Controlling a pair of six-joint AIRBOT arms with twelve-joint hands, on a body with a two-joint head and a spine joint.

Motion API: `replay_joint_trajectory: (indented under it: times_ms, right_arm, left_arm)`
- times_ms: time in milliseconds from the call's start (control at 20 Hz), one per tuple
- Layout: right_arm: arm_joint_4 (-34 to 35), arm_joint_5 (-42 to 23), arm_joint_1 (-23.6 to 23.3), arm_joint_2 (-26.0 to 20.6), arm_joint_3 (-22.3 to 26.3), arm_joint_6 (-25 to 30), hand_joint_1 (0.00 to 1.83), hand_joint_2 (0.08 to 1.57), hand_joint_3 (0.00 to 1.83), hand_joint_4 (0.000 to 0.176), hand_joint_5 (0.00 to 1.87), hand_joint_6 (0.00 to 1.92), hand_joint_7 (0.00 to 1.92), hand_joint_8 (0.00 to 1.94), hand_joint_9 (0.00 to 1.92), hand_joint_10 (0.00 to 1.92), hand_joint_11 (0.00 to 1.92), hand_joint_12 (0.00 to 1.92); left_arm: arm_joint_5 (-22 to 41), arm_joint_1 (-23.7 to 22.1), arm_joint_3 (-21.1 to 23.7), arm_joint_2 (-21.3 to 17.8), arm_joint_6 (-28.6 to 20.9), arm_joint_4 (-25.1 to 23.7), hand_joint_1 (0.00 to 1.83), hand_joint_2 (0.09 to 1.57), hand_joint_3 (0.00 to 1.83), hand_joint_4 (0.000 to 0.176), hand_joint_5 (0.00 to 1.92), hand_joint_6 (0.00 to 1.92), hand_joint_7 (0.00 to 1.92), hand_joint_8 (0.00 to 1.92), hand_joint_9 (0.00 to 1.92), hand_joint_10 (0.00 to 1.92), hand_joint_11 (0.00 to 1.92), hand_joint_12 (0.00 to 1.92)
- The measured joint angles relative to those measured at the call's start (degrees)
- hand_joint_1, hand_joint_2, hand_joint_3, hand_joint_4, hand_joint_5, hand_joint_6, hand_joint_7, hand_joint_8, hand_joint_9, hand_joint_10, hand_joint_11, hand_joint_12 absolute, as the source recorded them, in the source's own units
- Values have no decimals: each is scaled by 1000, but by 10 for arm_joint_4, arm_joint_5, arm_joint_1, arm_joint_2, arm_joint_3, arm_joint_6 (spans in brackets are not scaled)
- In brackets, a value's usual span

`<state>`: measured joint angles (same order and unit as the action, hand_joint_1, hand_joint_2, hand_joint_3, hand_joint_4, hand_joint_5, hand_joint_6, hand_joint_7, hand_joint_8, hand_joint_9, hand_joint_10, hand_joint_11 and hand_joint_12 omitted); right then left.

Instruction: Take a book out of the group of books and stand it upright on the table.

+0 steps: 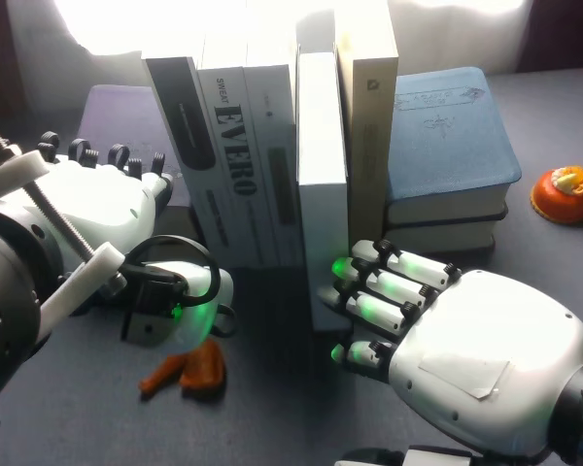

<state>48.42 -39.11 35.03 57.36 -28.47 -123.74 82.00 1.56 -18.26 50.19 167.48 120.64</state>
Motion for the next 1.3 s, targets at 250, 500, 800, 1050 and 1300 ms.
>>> replay_joint_trajectory:
  times_ms: [250, 500, 800, 1050, 1300]
  right_arm:
    - [-1, 5, 0, -47, 56, 0, 0, 1199, 3, 0, 590, 28, 35, 2, 0, 0, 0, 0]
    - [-2, 8, 3, -83, 92, 0, 0, 1195, 1, 0, 575, 19, 46, 6, 0, 0, 0, 0]
    - [-1, 20, -24, -125, 104, 20, 0, 1195, 1, 0, 561, 11, 71, 15, 0, 0, 0, 0]
    - [-63, 90, -91, -174, 80, 136, 0, 1212, 0, 0, 682, 14, 647, 3, 510, 133, 4, 920]
    - [-303, 122, -109, -207, 28, 410, 29, 1214, 0, 0, 926, 113, 1033, 50, 724, 860, 325, 1588]
  left_arm:
    - [1, 0, 0, 0, -2, 0, 18, 1372, 1, 7, 59, 12, 38, 7, 32, 8, 0, 0]
    - [0, 1, 0, 0, -4, 0, 2, 1375, 1, 8, 55, 6, 34, 1, 31, 5, 0, 0]
    - [0, 1, 0, 0, -4, 0, 0, 1380, 3, 2, 50, 2, 32, 0, 36, 6, 0, 0]
    - [-1, 1, 0, 0, -4, 0, 1, 1374, 2, 0, 400, 8, 427, 45, 365, 6, 5, 640]
    - [0, 1, 1, 0, -4, -2, 152, 1371, 0, 0, 803, 35, 907, 32, 840, 235, 262, 1445]
